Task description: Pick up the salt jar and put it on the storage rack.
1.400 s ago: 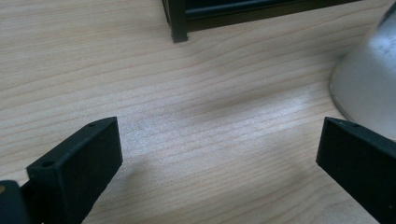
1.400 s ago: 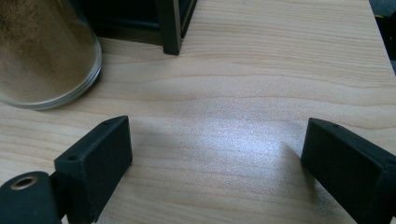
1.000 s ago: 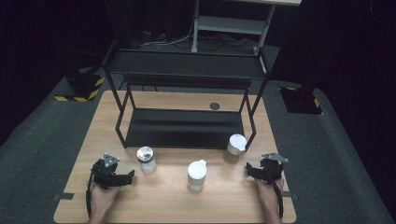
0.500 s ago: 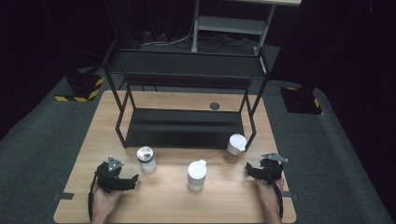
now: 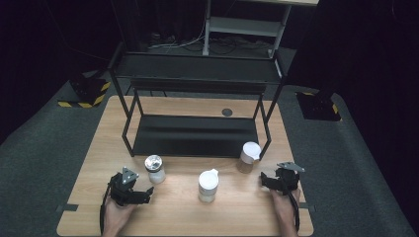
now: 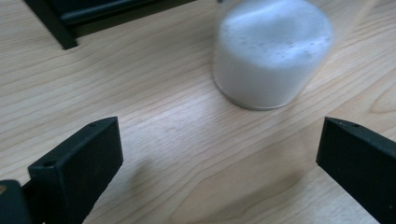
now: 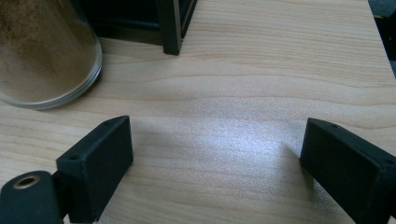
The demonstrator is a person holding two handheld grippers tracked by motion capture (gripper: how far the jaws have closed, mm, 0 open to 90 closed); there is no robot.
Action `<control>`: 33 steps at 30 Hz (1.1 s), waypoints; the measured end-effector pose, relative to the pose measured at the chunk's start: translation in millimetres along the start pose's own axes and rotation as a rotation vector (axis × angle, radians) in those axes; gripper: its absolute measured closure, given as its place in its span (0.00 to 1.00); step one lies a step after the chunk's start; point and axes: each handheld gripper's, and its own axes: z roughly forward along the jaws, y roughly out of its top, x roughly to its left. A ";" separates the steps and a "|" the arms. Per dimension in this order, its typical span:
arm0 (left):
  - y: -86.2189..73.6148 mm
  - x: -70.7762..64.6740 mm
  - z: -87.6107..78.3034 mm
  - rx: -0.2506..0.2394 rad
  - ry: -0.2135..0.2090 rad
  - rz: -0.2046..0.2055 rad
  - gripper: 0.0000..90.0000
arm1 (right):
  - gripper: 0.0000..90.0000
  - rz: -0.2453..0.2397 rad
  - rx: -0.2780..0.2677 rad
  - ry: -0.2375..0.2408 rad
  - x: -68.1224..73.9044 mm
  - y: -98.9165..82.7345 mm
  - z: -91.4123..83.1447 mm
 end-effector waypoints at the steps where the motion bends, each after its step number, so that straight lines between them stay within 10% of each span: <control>1: 0.5 -0.9 0.5 -0.001 -0.003 0.002 0.01 | 0.10 0.000 0.000 0.000 0.0 0.0 0.0; 33: 16.9 -12.9 14.3 -0.057 -0.024 -0.026 0.03 | 0.10 -0.003 -0.001 -0.001 -0.1 -0.4 -0.2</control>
